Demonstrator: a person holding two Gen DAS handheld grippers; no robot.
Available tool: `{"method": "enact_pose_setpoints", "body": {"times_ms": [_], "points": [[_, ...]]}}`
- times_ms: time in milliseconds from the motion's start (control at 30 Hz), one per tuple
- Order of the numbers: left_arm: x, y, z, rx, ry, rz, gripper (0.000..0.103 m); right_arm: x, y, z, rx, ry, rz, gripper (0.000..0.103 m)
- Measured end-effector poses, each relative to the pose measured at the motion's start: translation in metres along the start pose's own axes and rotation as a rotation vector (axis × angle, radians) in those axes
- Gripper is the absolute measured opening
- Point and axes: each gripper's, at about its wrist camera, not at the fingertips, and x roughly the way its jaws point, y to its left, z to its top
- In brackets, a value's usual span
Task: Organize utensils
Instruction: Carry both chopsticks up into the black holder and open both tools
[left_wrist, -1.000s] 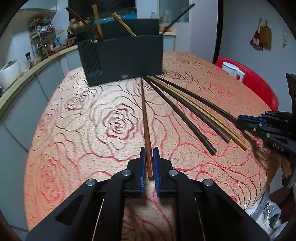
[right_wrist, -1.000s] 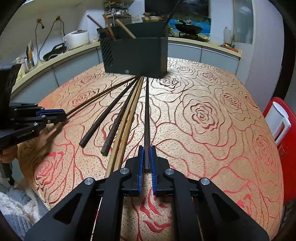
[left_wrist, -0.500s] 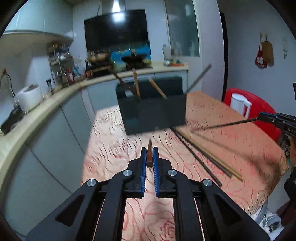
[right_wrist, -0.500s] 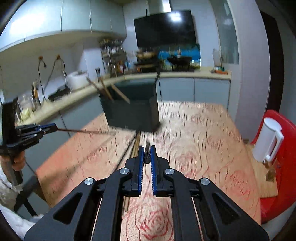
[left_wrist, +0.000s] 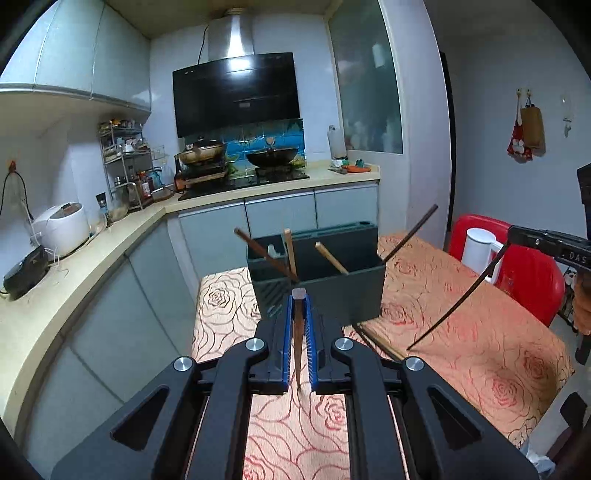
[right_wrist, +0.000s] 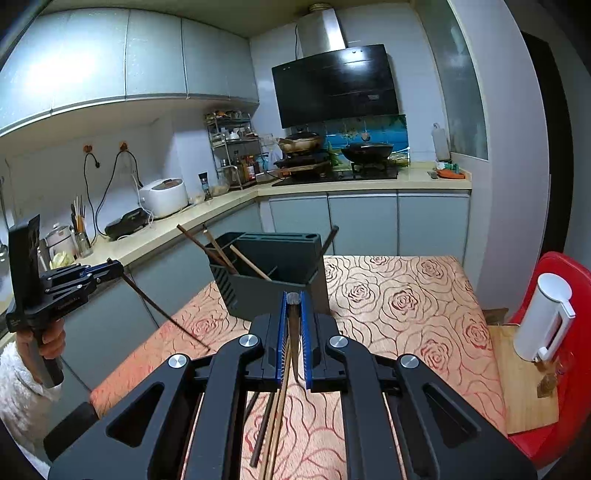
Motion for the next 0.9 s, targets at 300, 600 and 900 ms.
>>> {"method": "enact_pose_setpoints", "body": {"times_ms": [300,600,900], "points": [[0.017,0.013,0.019,-0.042,0.033,-0.06,0.007,0.018,0.002,0.026,0.007,0.014,-0.001,0.008],[0.022,0.02,0.052,-0.04,0.029,-0.082,0.007,0.022,0.002,0.067,0.025,-0.009,0.015,0.008],[0.025,0.019,0.106,-0.057,-0.024,-0.095,0.007,0.021,0.015,0.105,-0.002,-0.056,0.015,0.008]]}}
